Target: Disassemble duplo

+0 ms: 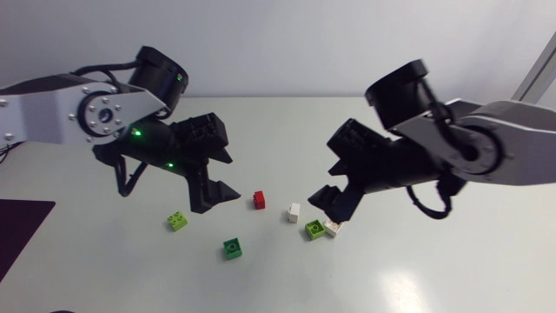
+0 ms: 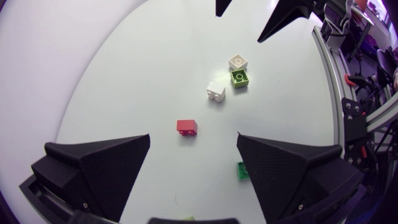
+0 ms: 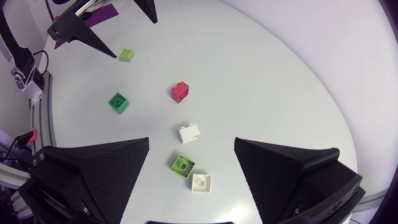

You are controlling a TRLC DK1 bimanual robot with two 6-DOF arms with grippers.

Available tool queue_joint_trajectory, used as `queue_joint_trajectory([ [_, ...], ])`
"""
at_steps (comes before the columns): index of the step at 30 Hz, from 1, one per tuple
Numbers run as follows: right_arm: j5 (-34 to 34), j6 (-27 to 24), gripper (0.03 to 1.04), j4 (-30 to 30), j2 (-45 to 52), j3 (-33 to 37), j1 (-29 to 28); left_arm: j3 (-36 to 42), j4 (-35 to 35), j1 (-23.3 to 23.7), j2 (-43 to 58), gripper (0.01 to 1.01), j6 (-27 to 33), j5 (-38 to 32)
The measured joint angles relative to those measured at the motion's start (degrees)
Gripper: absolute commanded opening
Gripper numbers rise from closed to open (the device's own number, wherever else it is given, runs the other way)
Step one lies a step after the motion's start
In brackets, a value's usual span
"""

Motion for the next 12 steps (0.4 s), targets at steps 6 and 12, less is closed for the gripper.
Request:
queue_joint_trajectory([
  [6,0.5,3.5,0.99,-11.7,-14.1,-0.8,0.0,-1.3,-4.7,-0.2,-8.8,0.974,-5.8,-3.4],
  [12,1.7,6.2,0.99,-18.9,-23.5,-2.8,-1.2,-5.7,-5.8,1.9,-14.1,0.974,-10.5,-4.9],
])
